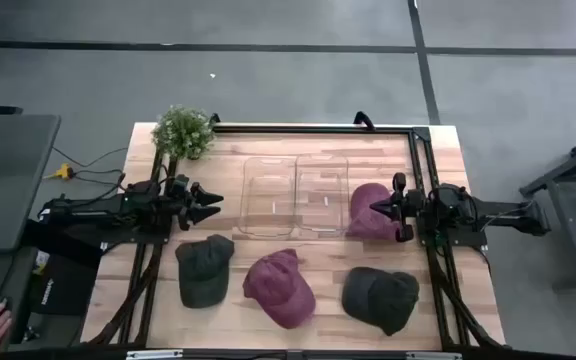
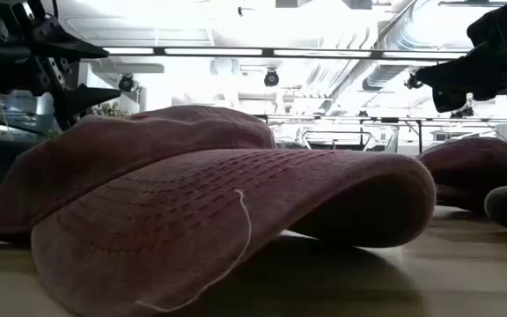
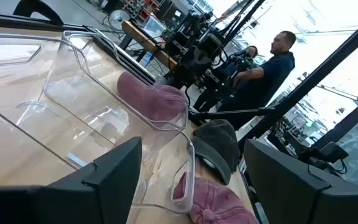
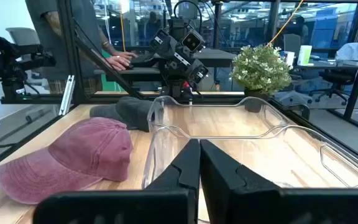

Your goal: Pick & Place hat

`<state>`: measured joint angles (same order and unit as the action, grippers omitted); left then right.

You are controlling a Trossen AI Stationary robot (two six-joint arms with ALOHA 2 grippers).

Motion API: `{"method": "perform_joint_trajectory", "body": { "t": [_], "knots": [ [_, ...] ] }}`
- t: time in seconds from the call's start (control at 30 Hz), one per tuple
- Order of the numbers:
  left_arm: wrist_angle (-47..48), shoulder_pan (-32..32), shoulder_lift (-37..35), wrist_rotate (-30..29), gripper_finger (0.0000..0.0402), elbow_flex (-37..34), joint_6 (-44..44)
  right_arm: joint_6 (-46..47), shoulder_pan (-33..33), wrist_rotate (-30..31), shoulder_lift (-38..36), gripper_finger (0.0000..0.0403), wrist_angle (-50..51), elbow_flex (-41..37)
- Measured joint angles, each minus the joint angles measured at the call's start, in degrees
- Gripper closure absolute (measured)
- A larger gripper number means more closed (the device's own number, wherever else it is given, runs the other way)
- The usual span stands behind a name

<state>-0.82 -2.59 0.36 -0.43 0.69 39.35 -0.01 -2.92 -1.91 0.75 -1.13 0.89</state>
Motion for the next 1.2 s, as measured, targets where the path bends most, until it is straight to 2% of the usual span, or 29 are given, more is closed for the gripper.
{"method": "perform_joint_trajectory", "body": {
  "t": [1.2],
  "knots": [
    [0.0,0.0,0.0,0.0,0.0126,0.0,0.0,0.0,0.0,0.0,0.0,0.0396,0.0,0.0]
  ]
}}
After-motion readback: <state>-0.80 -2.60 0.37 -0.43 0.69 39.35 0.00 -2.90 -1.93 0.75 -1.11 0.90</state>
